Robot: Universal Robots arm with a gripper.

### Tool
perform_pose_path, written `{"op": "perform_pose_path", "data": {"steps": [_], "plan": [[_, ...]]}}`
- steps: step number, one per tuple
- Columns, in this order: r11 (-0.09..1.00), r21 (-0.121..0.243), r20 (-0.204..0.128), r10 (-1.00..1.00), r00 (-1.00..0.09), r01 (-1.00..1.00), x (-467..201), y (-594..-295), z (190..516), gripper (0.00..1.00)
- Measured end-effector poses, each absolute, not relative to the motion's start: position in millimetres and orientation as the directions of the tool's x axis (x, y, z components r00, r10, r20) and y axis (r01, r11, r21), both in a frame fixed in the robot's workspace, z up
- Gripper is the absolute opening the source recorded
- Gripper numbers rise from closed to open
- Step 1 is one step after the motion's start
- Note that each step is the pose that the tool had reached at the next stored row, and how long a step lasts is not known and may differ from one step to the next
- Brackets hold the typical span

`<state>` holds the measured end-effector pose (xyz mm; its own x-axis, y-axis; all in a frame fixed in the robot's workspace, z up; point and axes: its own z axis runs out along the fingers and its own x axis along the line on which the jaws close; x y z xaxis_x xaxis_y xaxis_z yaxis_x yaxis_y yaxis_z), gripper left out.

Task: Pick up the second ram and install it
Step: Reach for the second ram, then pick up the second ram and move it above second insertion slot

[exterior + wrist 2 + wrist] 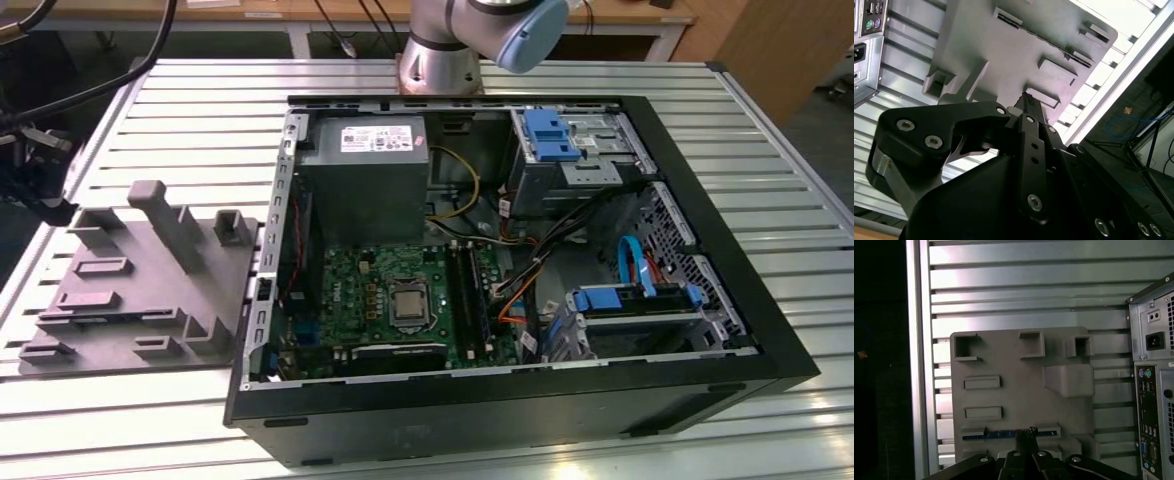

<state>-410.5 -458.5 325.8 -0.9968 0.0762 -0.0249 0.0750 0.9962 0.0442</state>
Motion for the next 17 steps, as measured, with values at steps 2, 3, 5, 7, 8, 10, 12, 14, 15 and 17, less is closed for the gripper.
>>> {"op": "perform_pose_path", "data": {"steps": [2,3,5,7,8,10,12,14,15,17], "plan": [[0.996,0.044,-0.025,0.076,-0.997,0.075,-410.8,-459.1,324.9,0.10],[0.996,0.044,-0.025,0.076,-0.997,0.075,-410.9,-459.5,324.4,0.10],[0.996,0.044,-0.025,0.076,-0.997,0.075,-411.4,-459.8,323.6,0.10],[0.996,0.044,-0.025,0.076,-0.997,0.075,-411.8,-460.3,322.9,0.10],[0.996,0.044,-0.025,0.076,-0.997,0.075,-412.0,-460.5,322.4,0.10],[0.996,0.044,-0.025,0.076,-0.997,0.075,-412.4,-461.1,321.4,0.10],[0.996,0.044,-0.025,0.076,-0.997,0.075,-412.6,-461.2,321.2,0.10],[0.996,0.044,-0.025,0.076,-0.997,0.075,-413.1,-461.2,320.7,0.10],[0.996,0.044,-0.025,0.076,-0.997,0.075,-413.1,-461.2,320.6,0.10],[0.996,0.044,-0.025,0.076,-0.997,0.075,-413.2,-461.2,320.6,0.10]]}}
